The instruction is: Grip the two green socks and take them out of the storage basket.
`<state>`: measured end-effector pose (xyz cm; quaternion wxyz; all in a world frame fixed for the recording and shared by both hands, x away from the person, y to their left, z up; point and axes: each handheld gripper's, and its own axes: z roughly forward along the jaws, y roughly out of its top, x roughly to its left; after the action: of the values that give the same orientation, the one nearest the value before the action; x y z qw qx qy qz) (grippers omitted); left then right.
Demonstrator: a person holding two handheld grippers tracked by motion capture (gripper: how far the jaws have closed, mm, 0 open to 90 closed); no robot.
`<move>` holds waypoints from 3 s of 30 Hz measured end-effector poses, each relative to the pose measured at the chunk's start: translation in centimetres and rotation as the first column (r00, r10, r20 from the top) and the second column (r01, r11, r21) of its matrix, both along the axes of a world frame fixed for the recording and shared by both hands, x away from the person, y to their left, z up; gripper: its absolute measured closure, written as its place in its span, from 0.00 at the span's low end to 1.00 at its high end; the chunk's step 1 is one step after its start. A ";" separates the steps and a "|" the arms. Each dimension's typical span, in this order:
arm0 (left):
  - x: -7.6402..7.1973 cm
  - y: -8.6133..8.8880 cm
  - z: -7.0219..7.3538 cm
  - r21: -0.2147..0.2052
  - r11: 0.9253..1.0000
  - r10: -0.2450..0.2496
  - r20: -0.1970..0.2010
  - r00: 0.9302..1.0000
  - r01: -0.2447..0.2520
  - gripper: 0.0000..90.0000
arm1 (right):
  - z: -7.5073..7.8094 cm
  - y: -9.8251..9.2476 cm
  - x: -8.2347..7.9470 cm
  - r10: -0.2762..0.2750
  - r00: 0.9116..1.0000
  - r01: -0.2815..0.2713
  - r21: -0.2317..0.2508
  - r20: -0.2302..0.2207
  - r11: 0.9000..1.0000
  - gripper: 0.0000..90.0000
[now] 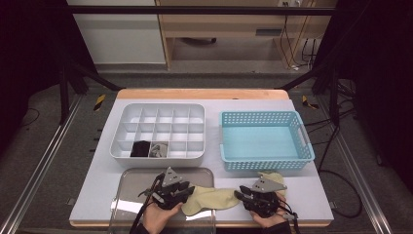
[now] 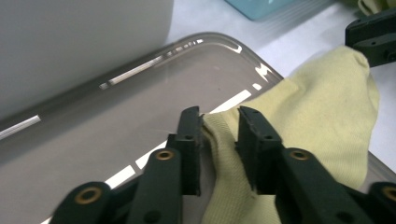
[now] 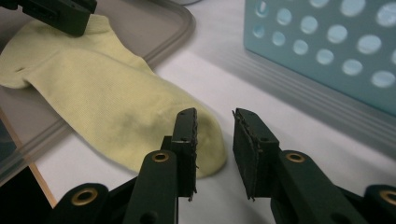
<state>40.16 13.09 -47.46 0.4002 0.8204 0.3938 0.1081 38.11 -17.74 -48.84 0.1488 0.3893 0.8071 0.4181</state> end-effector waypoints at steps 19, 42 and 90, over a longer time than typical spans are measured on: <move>-0.7 -1.2 -0.3 -0.019 1.000 -0.006 0.047 0.999 0.007 0.96 | 1.1 -1.6 -0.4 -0.041 0.999 0.041 -0.003 0.007 0.999 0.88; -2.0 1.4 1.2 -0.066 0.998 -0.015 0.059 0.998 0.019 0.74 | 0.2 1.1 -1.0 0.061 0.998 -0.061 0.029 0.028 0.998 0.96; -2.4 2.5 1.5 -0.078 0.997 0.032 0.078 0.996 -0.026 0.80 | 2.7 -6.3 0.6 -0.289 0.951 0.291 -0.001 0.113 0.957 0.98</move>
<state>37.76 15.60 -45.93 0.4451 0.7938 0.3932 0.1310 38.71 -24.01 -46.15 0.2570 0.4781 0.7353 0.4060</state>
